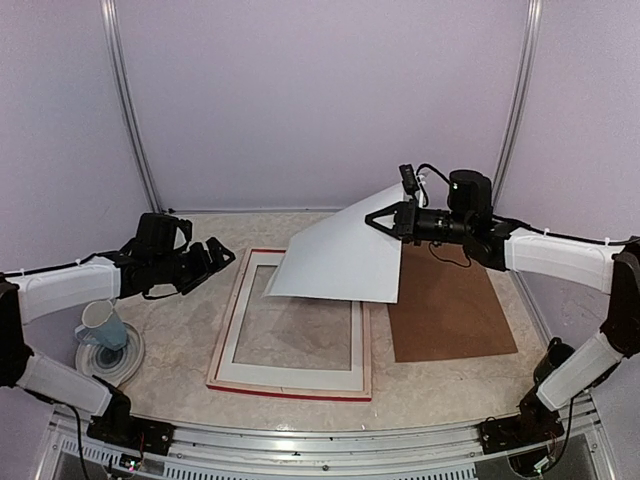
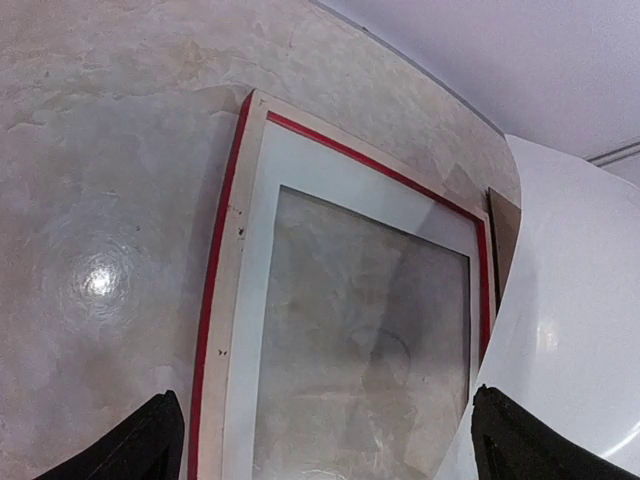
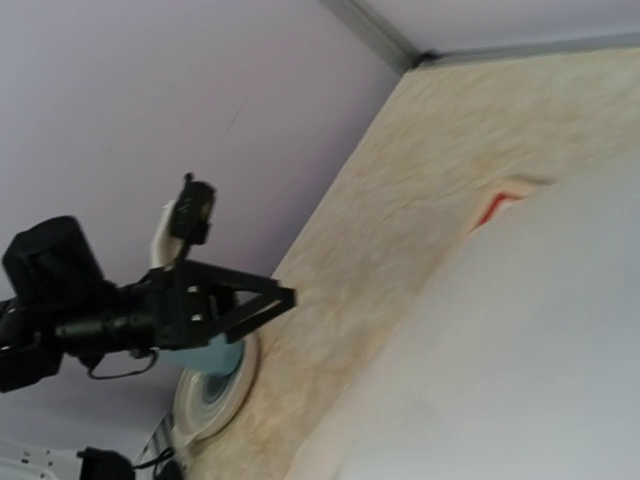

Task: Put the photo into the frame
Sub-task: Place the photo on the mat board.

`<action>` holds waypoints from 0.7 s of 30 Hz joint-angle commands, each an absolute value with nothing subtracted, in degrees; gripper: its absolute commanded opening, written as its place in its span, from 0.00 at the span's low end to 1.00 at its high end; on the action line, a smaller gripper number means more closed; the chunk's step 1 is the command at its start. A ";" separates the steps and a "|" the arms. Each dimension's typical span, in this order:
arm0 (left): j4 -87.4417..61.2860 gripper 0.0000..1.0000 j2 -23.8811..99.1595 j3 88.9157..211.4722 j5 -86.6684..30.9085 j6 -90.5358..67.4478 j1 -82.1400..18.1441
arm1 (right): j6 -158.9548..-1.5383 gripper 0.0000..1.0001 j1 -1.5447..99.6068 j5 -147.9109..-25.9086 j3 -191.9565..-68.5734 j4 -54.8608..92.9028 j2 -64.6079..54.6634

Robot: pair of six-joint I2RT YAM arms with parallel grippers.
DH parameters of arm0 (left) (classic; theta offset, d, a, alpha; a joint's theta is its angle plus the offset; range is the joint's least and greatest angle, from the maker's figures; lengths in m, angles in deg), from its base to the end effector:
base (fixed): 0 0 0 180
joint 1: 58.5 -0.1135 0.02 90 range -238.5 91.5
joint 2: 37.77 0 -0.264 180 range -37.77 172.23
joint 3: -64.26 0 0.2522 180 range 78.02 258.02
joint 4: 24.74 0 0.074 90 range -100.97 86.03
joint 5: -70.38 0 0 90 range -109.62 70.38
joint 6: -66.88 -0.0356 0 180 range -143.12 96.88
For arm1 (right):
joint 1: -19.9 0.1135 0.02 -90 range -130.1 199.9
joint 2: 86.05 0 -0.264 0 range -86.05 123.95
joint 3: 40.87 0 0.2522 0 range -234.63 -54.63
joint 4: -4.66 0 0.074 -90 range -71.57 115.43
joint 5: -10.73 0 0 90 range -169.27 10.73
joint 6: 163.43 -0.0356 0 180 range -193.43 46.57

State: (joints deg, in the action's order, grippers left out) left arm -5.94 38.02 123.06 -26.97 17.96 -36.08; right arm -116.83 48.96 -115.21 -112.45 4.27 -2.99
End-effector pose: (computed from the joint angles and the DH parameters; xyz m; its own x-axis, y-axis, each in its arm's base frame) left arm 0.2618 -0.1129 0.2318 -0.7191 -0.4083 -0.5623 0.0022 0.8078 -0.5894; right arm 0.2837 0.1815 0.3056 -0.7383 0.2262 -0.6354 -0.5360 0.3751 0.7563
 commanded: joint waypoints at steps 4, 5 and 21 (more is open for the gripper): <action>-9.98 0.99 33.99 115.93 -27.56 20.37 -40.39 | -119.52 0.08 57.70 -114.50 -121.25 -1.37 7.38; -10.18 0.99 33.75 115.13 -27.73 20.42 -40.99 | -119.95 0.08 58.45 -114.74 -122.30 -1.78 8.65; -13.57 0.99 30.26 110.37 -29.28 21.04 -44.66 | -129.74 0.08 65.22 -115.05 -115.52 -12.58 18.41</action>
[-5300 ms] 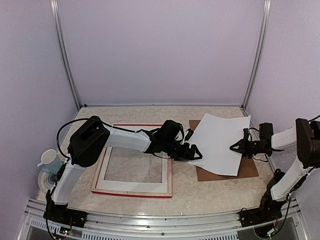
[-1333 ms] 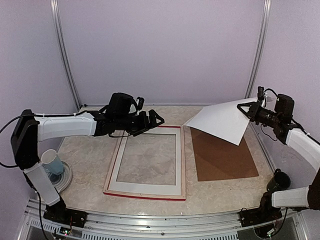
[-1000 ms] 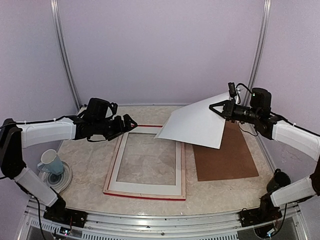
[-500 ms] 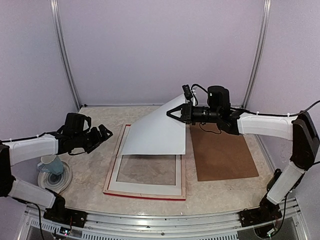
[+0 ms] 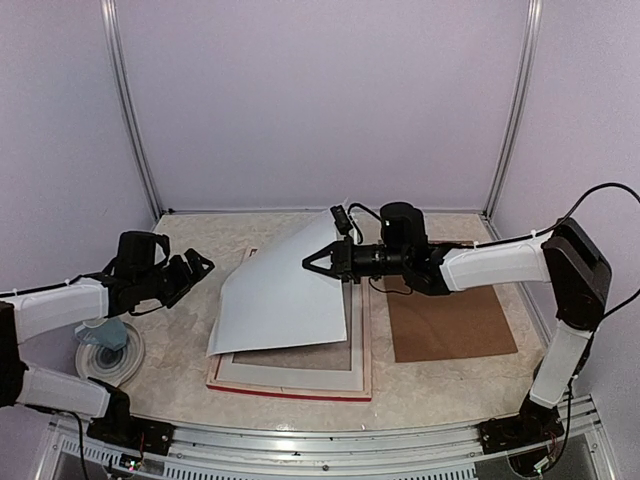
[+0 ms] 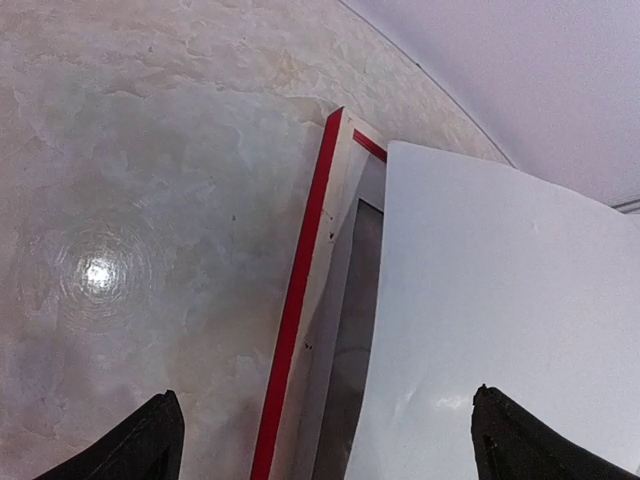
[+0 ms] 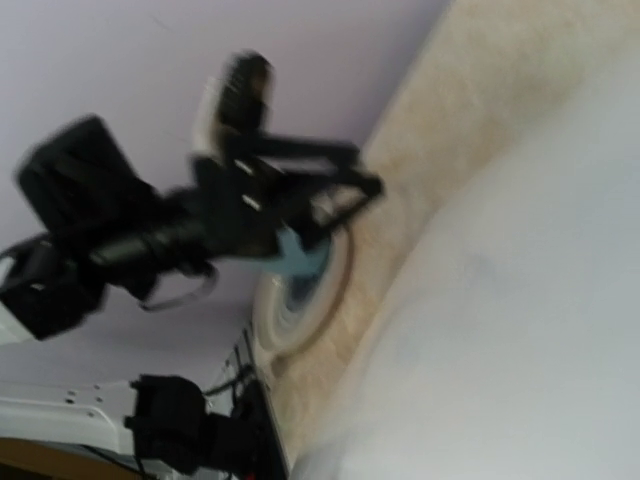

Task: Put the photo into the frame
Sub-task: Place the photo on the mat board.

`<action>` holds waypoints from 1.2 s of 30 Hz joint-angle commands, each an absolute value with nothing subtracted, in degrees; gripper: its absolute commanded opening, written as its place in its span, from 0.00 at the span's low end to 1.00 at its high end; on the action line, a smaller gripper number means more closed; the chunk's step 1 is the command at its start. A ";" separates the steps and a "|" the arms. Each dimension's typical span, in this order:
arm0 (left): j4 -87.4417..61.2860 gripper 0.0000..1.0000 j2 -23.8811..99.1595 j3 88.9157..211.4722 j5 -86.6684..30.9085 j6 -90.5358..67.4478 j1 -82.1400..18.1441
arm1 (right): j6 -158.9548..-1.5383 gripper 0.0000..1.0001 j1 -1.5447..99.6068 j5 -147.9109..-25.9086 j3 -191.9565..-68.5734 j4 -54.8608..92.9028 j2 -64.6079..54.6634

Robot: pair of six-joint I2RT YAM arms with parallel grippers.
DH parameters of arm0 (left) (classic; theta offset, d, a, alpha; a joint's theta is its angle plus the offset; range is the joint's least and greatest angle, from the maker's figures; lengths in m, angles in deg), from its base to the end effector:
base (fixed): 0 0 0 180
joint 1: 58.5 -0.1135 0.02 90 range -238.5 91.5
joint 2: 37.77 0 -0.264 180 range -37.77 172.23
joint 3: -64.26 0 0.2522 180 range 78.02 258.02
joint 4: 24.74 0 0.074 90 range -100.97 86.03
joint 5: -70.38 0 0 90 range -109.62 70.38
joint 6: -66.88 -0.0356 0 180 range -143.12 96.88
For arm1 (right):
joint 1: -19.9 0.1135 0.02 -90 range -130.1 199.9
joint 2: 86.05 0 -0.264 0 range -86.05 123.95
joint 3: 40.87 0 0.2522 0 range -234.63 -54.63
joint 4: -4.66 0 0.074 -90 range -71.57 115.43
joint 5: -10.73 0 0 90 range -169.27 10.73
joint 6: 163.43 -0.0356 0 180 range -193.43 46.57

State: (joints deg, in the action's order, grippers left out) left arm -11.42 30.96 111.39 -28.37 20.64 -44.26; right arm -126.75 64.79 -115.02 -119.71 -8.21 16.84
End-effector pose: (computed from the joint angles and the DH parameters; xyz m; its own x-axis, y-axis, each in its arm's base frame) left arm 0.2393 -0.0663 0.2042 -0.6525 -0.5397 -0.5320 -0.1208 0.7671 -0.6300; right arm 0.2759 0.3042 0.2481 -0.8671 0.0550 -0.4952 -0.4745 0.2116 0.8544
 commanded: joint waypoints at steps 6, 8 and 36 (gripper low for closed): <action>-14.12 0.99 30.58 110.19 -29.61 21.27 -44.68 | -129.29 0.08 65.17 -113.07 -111.09 -12.11 19.97; -14.27 0.99 30.69 110.15 -29.81 21.37 -44.65 | -129.20 0.09 65.17 -112.98 -110.97 -10.97 20.77; -16.33 0.99 31.38 109.23 -31.67 22.72 -44.31 | -121.46 0.28 65.17 -106.40 -115.18 9.61 22.17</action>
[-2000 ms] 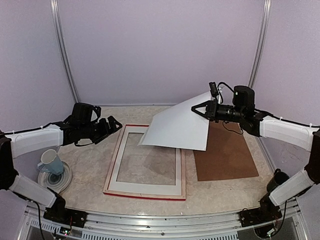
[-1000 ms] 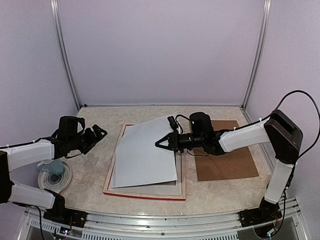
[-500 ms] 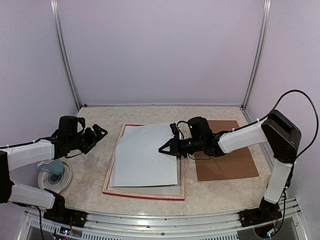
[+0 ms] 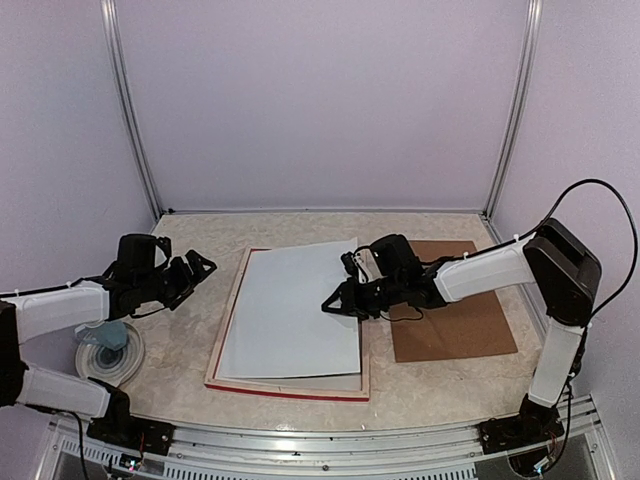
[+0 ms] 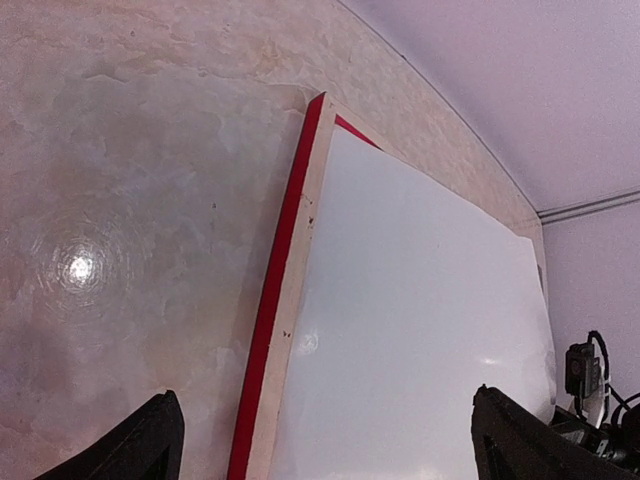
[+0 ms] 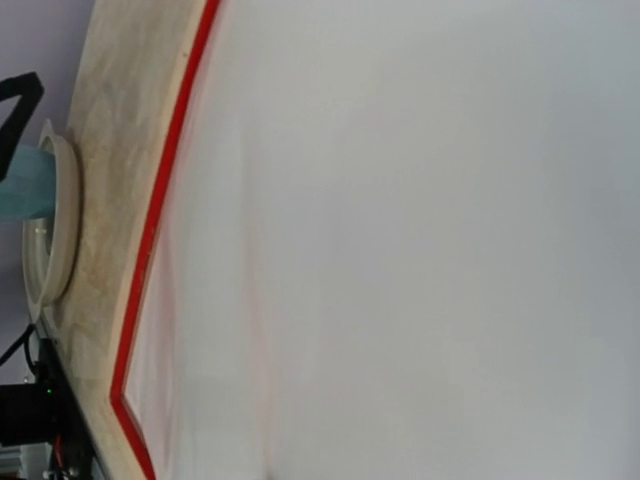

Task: Put the photo into the frame
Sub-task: Place the photo on the mat board.

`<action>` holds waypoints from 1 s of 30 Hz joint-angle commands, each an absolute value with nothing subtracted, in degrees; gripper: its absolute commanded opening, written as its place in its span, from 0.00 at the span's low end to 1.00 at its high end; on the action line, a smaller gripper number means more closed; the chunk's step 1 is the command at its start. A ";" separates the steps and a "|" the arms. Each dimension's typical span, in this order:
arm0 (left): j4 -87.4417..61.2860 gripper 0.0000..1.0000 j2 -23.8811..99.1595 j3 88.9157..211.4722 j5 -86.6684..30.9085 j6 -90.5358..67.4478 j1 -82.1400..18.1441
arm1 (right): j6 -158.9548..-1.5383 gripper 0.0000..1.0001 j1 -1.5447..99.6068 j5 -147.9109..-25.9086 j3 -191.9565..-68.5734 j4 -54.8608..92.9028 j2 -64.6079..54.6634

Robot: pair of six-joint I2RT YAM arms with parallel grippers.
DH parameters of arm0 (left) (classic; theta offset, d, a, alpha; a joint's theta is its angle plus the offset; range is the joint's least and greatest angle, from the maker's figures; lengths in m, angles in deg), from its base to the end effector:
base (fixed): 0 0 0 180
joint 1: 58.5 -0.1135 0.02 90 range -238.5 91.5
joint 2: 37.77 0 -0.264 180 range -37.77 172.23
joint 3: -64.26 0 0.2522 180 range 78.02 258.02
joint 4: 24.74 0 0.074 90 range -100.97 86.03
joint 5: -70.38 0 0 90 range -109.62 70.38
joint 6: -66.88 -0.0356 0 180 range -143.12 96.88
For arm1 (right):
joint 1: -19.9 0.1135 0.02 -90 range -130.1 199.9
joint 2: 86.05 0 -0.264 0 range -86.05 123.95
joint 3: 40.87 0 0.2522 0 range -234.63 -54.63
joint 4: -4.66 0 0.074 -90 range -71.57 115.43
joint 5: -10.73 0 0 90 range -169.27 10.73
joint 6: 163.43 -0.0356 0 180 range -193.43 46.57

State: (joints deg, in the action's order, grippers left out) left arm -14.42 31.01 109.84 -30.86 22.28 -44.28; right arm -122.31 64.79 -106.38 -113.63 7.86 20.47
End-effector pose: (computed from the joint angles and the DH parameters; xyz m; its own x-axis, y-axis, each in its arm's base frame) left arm 0.2378 -0.0674 0.2001 -0.6596 -0.5533 -0.5087 -0.1014 0.7361 -0.6692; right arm 0.2643 0.2862 0.1629 -0.9477 0.0024 -0.3191 -0.2619 0.5654 0.7821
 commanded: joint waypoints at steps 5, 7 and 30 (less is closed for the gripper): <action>-16.62 0.99 31.78 109.23 -31.66 23.01 -43.88 | -120.97 0.34 65.17 -106.99 -116.01 10.39 22.75; -16.77 0.99 32.01 109.23 -31.59 23.16 -43.52 | -120.74 0.35 65.21 -107.13 -116.21 10.70 22.95; -17.21 0.99 34.30 110.54 -29.51 24.25 -39.52 | -115.89 0.62 65.17 -102.25 -118.94 20.18 21.16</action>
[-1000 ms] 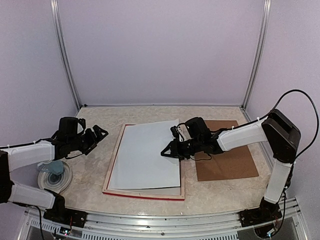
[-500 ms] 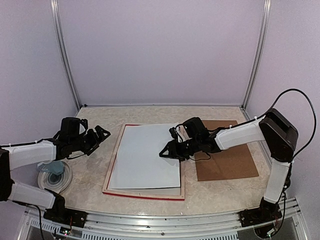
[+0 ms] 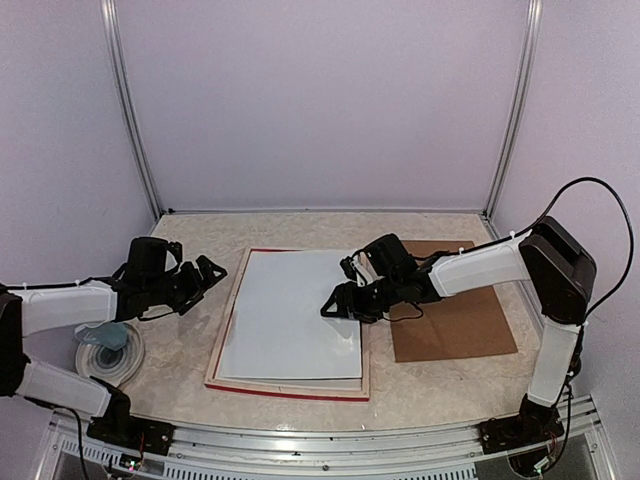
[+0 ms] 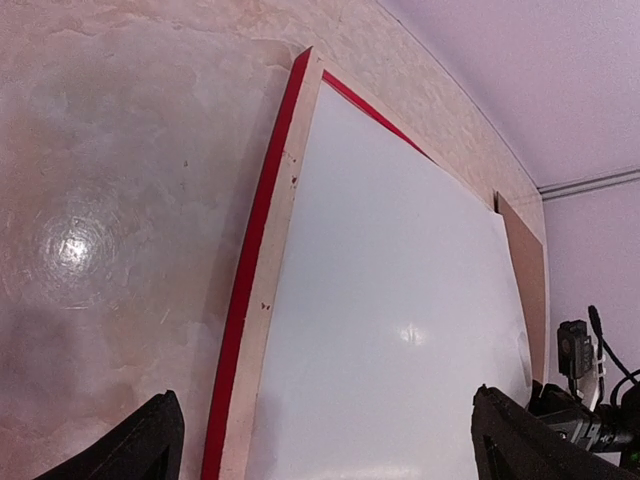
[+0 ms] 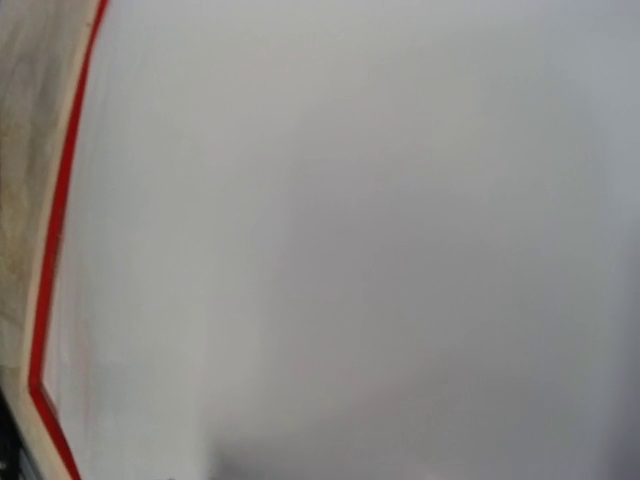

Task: Put the photo into the frame
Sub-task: Place the photo on the mat board.

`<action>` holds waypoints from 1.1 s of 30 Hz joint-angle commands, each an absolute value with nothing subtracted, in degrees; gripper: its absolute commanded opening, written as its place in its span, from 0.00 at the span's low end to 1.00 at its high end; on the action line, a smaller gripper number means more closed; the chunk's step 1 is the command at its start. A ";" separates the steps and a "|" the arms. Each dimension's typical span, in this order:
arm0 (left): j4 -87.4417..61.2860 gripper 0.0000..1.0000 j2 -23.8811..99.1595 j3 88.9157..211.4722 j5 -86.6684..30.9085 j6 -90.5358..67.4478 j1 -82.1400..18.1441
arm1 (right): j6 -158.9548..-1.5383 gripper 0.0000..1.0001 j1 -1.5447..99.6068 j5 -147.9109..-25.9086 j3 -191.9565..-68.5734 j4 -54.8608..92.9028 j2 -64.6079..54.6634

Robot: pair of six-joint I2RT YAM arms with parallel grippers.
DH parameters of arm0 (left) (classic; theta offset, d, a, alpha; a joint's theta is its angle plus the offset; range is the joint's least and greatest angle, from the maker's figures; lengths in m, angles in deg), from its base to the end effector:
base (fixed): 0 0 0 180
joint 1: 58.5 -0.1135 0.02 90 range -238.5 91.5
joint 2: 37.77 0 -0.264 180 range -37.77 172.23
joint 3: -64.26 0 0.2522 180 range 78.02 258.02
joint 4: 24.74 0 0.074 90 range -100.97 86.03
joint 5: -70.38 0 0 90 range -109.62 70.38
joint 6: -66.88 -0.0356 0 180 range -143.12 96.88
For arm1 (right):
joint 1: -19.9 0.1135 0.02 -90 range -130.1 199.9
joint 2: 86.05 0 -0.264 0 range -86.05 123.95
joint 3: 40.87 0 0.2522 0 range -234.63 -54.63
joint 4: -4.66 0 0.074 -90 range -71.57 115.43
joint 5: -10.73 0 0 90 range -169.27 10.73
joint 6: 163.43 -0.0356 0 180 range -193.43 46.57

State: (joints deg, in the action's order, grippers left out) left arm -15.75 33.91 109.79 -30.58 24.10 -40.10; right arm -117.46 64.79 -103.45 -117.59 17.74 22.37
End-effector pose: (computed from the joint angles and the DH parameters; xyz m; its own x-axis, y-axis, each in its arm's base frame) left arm 0.2375 -0.0861 0.1903 -0.7067 -0.5243 -0.4751 -0.0902 0.7327 -0.6745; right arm 0.2685 0.2881 0.1564 -0.9494 -0.0508 -0.3098 -0.2641 0.6627 0.7008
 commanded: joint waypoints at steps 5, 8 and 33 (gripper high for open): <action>-17.37 0.99 34.74 110.54 -29.38 24.31 -39.19 | -115.49 0.66 65.19 -101.84 -118.59 20.92 20.98; -17.69 0.99 35.07 110.41 -29.31 24.45 -39.08 | -115.13 0.67 65.23 -101.79 -118.51 21.10 21.06; -18.80 0.99 36.43 110.19 -29.03 25.13 -38.09 | -109.82 0.72 67.19 -90.52 -120.67 31.87 18.79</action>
State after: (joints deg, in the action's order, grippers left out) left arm -17.10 36.03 109.79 -29.66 25.04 -38.47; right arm -111.74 66.45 -94.47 -119.36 28.73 21.54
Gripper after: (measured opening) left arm 0.989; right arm 0.713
